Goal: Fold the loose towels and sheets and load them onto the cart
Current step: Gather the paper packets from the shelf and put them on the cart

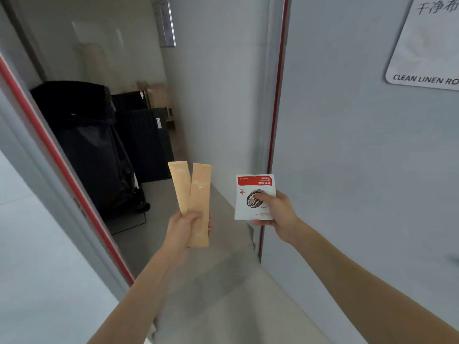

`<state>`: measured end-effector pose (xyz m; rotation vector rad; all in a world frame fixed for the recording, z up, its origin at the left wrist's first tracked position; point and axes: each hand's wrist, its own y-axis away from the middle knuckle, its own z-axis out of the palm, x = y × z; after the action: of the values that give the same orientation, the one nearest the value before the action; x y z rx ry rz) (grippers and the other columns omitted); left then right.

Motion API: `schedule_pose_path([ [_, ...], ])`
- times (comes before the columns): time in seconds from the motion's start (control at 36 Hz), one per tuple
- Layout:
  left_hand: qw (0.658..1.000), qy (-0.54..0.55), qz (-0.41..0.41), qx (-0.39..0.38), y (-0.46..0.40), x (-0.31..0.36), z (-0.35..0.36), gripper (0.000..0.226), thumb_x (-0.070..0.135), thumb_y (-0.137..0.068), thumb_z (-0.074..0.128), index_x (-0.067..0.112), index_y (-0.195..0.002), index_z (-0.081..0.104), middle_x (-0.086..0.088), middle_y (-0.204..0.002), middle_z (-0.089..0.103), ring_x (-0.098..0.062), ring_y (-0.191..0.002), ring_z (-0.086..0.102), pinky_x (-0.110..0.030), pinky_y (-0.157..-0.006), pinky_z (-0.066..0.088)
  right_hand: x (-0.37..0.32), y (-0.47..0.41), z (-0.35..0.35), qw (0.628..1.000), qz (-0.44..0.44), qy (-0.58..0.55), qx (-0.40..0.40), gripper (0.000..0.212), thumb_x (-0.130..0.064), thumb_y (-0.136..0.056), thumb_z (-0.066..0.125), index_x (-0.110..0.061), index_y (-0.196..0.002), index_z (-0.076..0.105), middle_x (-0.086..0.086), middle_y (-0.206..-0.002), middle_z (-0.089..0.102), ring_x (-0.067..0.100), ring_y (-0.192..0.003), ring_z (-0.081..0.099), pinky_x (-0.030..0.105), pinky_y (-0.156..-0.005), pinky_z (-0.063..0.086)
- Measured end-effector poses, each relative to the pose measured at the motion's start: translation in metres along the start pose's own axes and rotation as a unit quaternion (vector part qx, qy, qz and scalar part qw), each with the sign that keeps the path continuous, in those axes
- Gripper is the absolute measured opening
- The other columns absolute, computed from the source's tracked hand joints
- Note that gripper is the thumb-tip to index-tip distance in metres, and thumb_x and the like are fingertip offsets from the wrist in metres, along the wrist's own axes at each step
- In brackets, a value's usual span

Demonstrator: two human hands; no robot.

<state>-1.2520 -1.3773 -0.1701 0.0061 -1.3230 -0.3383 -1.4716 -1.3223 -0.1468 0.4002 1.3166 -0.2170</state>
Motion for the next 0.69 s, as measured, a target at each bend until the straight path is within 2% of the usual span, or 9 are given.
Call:
schedule_pose_path([
  [0.11,1.000,0.009,0.002,0.022,-0.070,0.010,-0.008,0.025,0.005,-0.092,0.056,-0.002,-0.116,0.059,-0.021,-0.091,0.071,-0.028,-0.071,0.067,-0.040,-0.062,0.057,0.002,-0.080,0.020,1.000,0.010,-0.008,-0.018,0.016,-0.011,-0.090,0.064,-0.012,-0.106,0.067,0.011,-0.093,0.074,0.026,-0.070,0.071,0.036,-0.049,0.057],
  [0.33,0.998,0.011,0.019,0.054,-0.202,0.053,0.003,0.027,0.009,-0.095,0.056,0.000,-0.121,0.056,-0.019,-0.090,0.069,-0.029,-0.073,0.063,-0.040,-0.063,0.054,-0.013,-0.242,0.062,0.997,0.020,-0.027,-0.069,0.011,-0.012,-0.089,0.065,-0.016,-0.099,0.069,0.006,-0.082,0.075,0.022,-0.065,0.072,0.035,-0.050,0.056],
  [0.44,0.996,0.019,0.039,0.075,-0.263,0.077,0.002,0.028,0.009,-0.096,0.053,-0.001,-0.123,0.055,-0.020,-0.089,0.068,-0.030,-0.070,0.061,-0.038,-0.059,0.054,-0.028,-0.318,0.090,0.995,0.022,-0.015,-0.100,0.013,-0.012,-0.089,0.064,-0.014,-0.101,0.069,0.009,-0.086,0.075,0.025,-0.067,0.072,0.036,-0.051,0.057],
  [0.69,0.990,0.037,0.046,0.129,-0.377,0.106,-0.031,0.031,0.002,-0.094,0.046,-0.001,-0.123,0.055,-0.021,-0.087,0.067,-0.029,-0.067,0.061,-0.038,-0.057,0.054,-0.038,-0.442,0.159,0.987,0.042,0.014,-0.155,0.016,-0.012,-0.090,0.064,-0.013,-0.105,0.068,0.012,-0.093,0.075,0.026,-0.070,0.071,0.034,-0.052,0.054],
])
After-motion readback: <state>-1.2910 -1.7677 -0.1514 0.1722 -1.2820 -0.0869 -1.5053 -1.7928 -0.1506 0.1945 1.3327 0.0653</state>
